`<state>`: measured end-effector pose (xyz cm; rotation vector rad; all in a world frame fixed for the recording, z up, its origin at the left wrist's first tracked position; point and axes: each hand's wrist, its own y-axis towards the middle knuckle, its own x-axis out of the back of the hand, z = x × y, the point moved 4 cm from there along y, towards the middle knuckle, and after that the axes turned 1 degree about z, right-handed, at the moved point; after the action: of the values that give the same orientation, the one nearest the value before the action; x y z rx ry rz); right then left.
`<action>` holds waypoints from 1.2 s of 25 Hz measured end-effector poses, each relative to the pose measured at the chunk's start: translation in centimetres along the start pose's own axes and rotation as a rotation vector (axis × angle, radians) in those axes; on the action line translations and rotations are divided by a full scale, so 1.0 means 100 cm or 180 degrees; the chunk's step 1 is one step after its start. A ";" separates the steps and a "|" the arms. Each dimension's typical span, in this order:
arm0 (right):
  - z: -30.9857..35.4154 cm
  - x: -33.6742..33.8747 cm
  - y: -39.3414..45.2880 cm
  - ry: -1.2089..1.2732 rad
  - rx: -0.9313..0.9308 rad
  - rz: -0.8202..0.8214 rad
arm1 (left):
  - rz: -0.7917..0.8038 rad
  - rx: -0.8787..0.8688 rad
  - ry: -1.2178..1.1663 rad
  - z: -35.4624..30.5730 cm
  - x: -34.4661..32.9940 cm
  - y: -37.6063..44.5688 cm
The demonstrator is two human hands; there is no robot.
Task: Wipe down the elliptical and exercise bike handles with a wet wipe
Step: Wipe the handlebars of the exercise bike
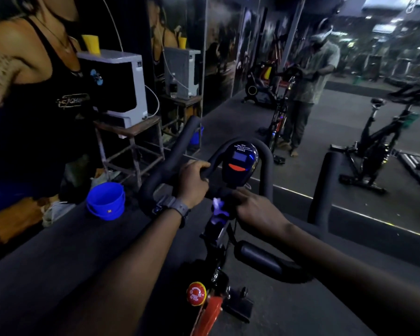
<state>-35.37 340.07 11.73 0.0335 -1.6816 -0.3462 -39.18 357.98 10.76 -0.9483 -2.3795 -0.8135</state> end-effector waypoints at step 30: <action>-0.104 0.075 0.075 0.0651 -0.1296 -0.1416 | 0.0677 0.1008 -0.2338 -0.052 -0.009 -0.004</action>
<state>-25.02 343.42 21.80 0.1369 -1.3651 -0.9818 -37.97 353.86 13.88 -1.5083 -2.7974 0.0274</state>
